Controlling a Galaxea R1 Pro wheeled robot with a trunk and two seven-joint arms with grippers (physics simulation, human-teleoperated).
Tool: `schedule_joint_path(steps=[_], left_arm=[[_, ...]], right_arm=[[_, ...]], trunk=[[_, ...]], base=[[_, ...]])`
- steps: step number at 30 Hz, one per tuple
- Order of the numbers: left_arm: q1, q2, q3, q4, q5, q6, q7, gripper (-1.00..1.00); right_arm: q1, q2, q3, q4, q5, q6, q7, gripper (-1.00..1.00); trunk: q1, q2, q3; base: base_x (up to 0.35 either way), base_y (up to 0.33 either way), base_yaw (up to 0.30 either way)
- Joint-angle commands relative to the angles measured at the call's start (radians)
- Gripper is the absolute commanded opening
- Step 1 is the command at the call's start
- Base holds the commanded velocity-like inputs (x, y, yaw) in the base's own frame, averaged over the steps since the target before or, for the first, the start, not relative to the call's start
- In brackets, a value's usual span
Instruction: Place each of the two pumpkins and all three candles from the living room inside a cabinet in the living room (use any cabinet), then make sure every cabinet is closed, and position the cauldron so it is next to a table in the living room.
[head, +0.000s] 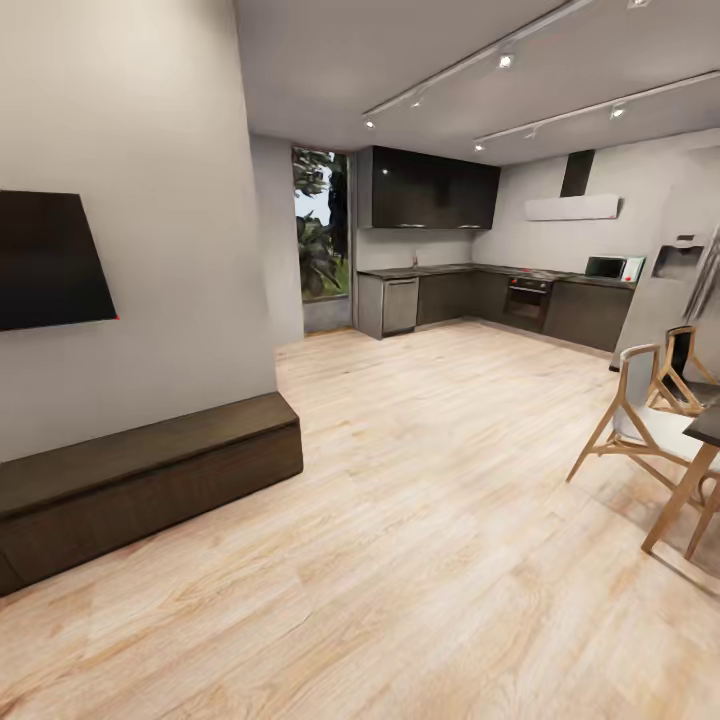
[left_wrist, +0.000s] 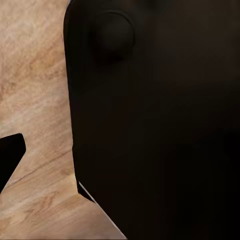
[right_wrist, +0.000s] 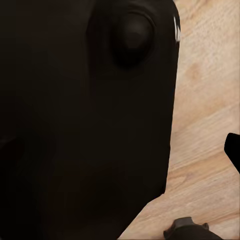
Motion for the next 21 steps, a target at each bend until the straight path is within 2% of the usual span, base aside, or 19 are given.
schedule_joint_path(steps=[1, 3, 8, 21], left_arm=[[0.006, 0.006, -0.001, -0.006, 0.0, -0.002, -0.002, 1.0], [0.006, 0.017, -0.001, -0.011, 0.0, -0.002, -0.002, 1.0], [0.006, 0.023, -0.001, -0.019, 0.0, -0.002, -0.002, 1.0], [0.006, 0.025, -0.001, -0.021, 0.0, -0.002, -0.002, 1.0]], right_arm=[[-0.006, 0.001, -0.003, 0.002, -0.001, 0.003, 0.003, 1.0], [-0.01, 0.001, -0.003, 0.001, 0.0, 0.002, 0.003, 1.0], [-0.012, 0.0, 0.0, -0.004, 0.001, -0.002, 0.002, 1.0], [-0.012, 0.0, -0.002, -0.005, 0.0, -0.002, 0.0, 1.0]], trunk=[[0.0, 0.0, -0.001], [0.0, 0.0, -0.001], [0.0, 0.0, -0.001], [0.0, 0.0, -0.001]], base=[[0.0, 0.0, 0.0], [0.0, 0.0, 0.0], [0.0, 0.0, 0.0], [0.0, 0.0, -0.001]])
